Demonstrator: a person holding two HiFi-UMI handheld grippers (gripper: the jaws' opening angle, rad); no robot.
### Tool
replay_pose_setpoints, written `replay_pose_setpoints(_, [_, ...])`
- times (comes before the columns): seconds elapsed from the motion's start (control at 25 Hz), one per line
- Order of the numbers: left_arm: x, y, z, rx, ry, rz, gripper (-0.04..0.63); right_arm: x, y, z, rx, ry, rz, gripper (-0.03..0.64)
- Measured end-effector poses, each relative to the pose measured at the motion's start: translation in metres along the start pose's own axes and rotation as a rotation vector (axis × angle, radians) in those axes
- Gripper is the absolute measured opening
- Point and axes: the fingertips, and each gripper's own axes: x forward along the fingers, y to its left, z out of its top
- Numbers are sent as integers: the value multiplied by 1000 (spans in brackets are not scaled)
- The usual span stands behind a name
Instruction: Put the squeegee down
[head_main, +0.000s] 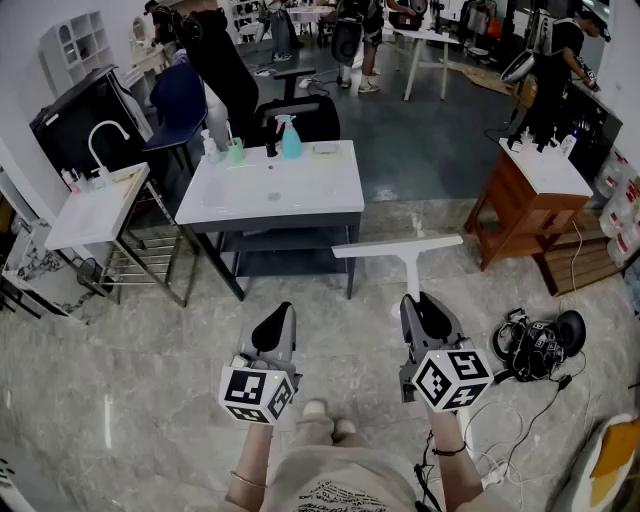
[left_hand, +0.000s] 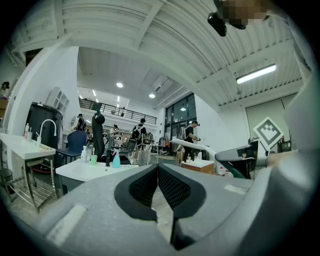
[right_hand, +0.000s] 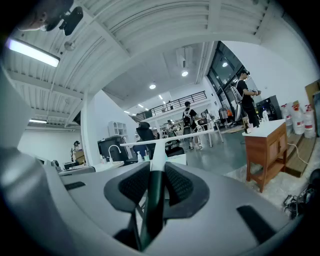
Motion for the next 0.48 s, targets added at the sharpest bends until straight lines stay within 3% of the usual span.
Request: replay_pose_setpoints(0.48, [-13,-8,-1,-12,1,8,23,-16,0,-2,2,8,3,96])
